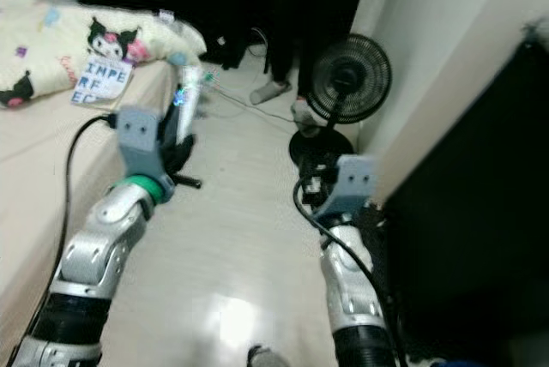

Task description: Clean up the room

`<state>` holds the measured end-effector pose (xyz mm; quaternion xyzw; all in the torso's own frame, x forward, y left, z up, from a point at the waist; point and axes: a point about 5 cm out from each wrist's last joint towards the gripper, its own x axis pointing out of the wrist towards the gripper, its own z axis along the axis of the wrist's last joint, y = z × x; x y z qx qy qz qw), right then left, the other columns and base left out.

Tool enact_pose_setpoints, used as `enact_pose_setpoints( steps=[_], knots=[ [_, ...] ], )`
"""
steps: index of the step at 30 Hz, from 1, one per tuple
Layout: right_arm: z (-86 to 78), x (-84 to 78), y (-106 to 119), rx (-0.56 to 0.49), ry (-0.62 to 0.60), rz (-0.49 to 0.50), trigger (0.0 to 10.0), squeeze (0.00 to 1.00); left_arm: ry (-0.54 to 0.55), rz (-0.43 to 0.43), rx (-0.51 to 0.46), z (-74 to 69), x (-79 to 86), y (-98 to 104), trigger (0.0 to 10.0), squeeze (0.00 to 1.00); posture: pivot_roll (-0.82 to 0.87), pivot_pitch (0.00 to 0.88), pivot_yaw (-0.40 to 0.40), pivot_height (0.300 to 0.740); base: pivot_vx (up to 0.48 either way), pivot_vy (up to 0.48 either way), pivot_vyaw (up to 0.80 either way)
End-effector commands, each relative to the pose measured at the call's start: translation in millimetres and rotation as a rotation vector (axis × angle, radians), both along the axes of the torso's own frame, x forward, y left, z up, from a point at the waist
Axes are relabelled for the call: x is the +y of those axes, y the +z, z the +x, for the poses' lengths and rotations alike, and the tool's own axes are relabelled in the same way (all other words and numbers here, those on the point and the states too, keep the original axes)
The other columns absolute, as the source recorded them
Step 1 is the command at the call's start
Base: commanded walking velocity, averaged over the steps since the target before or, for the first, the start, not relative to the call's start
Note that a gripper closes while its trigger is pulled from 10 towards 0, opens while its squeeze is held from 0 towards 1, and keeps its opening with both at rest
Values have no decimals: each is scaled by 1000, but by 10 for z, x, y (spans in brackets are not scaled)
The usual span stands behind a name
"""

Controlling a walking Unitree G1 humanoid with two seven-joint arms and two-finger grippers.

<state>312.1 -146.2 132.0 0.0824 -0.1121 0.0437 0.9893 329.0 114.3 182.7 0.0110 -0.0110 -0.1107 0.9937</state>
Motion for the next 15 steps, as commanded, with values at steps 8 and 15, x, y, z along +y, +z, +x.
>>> enact_pose_setpoints(
  steps=[8, 15],
  knots=[
    [-26, -4, -71, 28, 1, -5, 10000, 0, 6, 12, 23, -10, 7, -66, 10000, 0, -9, 74, 32, 740, 0, 0, -750],
    [-26, -2, -73, 29, 1, -4, 10000, 0, 9, 14, 24, -11, 14, -73, 10000, 0, -8, 74, 32, 740, 0, 0, -750]
  ],
)
